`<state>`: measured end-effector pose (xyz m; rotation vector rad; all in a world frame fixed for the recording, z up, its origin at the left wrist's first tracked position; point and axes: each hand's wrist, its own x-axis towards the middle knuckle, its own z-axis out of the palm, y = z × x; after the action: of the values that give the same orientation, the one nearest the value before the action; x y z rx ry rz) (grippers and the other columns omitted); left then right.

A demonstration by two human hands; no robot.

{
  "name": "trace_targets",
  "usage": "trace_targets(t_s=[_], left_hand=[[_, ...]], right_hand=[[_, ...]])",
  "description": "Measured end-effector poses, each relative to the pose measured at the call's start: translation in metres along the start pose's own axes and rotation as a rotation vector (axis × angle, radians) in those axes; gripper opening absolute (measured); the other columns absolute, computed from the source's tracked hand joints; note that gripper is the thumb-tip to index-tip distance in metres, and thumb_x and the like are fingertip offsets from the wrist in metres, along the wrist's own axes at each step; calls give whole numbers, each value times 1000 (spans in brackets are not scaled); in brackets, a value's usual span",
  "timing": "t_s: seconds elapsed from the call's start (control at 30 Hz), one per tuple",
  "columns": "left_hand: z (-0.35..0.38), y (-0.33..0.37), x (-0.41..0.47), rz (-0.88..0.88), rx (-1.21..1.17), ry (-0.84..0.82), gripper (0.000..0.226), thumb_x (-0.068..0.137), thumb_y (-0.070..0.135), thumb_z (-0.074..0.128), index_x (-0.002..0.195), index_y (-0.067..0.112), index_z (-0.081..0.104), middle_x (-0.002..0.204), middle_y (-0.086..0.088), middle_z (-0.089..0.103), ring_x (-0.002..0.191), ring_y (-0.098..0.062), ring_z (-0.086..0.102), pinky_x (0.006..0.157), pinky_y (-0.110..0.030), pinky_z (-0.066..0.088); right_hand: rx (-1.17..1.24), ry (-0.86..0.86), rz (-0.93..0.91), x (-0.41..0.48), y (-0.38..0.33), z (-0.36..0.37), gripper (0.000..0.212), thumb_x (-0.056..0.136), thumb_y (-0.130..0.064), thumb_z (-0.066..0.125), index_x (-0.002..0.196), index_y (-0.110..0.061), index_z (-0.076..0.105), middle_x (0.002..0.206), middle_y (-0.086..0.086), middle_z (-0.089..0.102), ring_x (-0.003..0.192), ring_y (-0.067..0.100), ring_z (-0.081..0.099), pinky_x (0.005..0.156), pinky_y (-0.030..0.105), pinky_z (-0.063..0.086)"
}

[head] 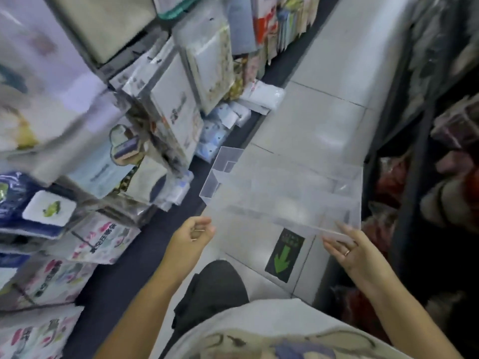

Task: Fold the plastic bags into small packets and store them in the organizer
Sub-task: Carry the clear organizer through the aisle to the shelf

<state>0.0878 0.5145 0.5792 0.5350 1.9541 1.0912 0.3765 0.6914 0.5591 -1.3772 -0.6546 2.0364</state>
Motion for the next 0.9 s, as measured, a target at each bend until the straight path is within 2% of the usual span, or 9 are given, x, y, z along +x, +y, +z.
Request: trace_targets(t_s=[0.1, 0.2, 0.3, 0.43, 0.57, 0.67, 0.77, 0.83, 0.9], left_hand=[[17, 29, 65, 22, 46, -47, 15, 91, 28, 63, 105, 29, 63, 105, 8, 66, 98, -4, 62, 84, -23, 47], [29, 61, 139, 51, 75, -78, 13, 91, 25, 63, 102, 30, 62, 104, 10, 65, 97, 0, 60, 86, -21, 46], [38, 104, 220, 91, 119, -109, 13, 90, 23, 64, 103, 26, 62, 101, 11, 65, 94, 6, 59, 77, -10, 44], [55, 177, 322, 143, 213, -200, 14, 89, 23, 65, 103, 28, 62, 101, 12, 67, 99, -3, 61, 82, -18, 44], [95, 256, 425, 186, 279, -291, 15, 91, 23, 64, 106, 24, 61, 101, 10, 66, 100, -8, 61, 82, -21, 45], [140, 311, 496, 223, 266, -339, 11, 92, 26, 61, 102, 29, 60, 104, 11, 64, 100, -3, 60, 81, -18, 45], [194, 362, 564, 267, 272, -338, 14, 92, 27, 61, 106, 27, 61, 103, 13, 64, 97, 1, 59, 76, -16, 45], [233, 396, 603, 281, 283, -325, 18, 92, 26, 61, 110, 22, 61, 103, 11, 64, 95, -2, 60, 73, -21, 47], [271, 430, 639, 279, 282, -311, 19, 93, 23, 61, 112, 18, 61, 104, 6, 65, 95, -8, 61, 80, -28, 50]], right_hand=[[76, 63, -12, 44, -27, 2, 49, 72, -30, 68, 116, -12, 58, 114, 19, 61, 92, 25, 71, 70, 29, 59], [104, 98, -31, 95, -60, 15, 50, 72, -30, 67, 118, -12, 58, 116, 19, 60, 95, 26, 70, 69, 29, 59], [134, 140, -65, 142, -100, 34, 53, 74, -30, 66, 122, -10, 56, 122, 20, 58, 100, 28, 67, 72, 31, 60], [220, 185, -107, 190, -156, 52, 60, 70, -30, 67, 124, -6, 54, 117, 18, 60, 90, 25, 71, 69, 30, 60], [321, 250, -130, 235, -201, 53, 59, 73, -29, 63, 126, -6, 54, 114, 17, 62, 92, 25, 69, 74, 32, 60], [404, 301, -130, 278, -234, 46, 45, 73, -27, 64, 113, -8, 62, 103, 15, 70, 88, 24, 71, 71, 33, 60], [426, 328, -134, 337, -278, 38, 19, 74, -25, 63, 82, -14, 76, 91, 12, 73, 82, 23, 73, 67, 31, 59], [417, 337, -127, 383, -317, 32, 18, 76, -26, 62, 70, -18, 77, 87, 11, 74, 82, 22, 73, 67, 30, 59], [401, 337, -117, 432, -366, 26, 17, 75, -26, 62, 70, -18, 76, 86, 12, 73, 82, 23, 73, 67, 30, 59]])
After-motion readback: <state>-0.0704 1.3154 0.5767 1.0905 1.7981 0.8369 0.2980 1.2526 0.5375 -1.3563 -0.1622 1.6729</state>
